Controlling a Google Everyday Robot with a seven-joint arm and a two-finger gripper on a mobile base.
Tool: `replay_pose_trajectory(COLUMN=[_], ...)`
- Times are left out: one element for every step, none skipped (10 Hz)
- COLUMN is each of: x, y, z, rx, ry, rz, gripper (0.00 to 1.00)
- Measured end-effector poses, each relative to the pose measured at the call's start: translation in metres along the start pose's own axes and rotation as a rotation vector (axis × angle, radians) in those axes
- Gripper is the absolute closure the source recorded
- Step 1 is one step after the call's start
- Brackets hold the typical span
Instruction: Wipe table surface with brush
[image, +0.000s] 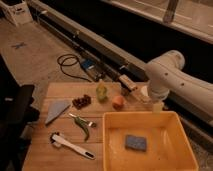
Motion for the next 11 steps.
replay_pose_trajectory(x=[-0.027,-0.051,-0.07,-0.102,-0.126,-0.134,-0.13,-0.131,-0.132,-0.131,-0.13], y=[-0.005,-0.008,-0.01,-0.012,-0.008,-0.007,-0.007,-0.007,-0.007,-0.007,-0.007], z=[-0.004,-0.007,-0.01,-0.014,-0.017,-0.018,-0.017,-0.018,-0.018,-0.018,-0.017], rx=[-0.005,-0.008,-0.012,-0.019,-0.027,-0.026,-0.025,-0.027,-0.026,-0.026,-0.026], ry=[-0.015,-0.035,-0.058,-0.096,-0.117,-0.127,-0.123,-0.122,-0.122,-0.121,-0.121], rz=[-0.042,-0.073,-0.09,-0.12,-0.15,-0.16,-0.155,-0.157,-0.159,-0.157,-0.156], gripper=[0.35,0.35,0.35,0.35,0.35,0.35,0.35,0.35,0.35,0.35,0.35])
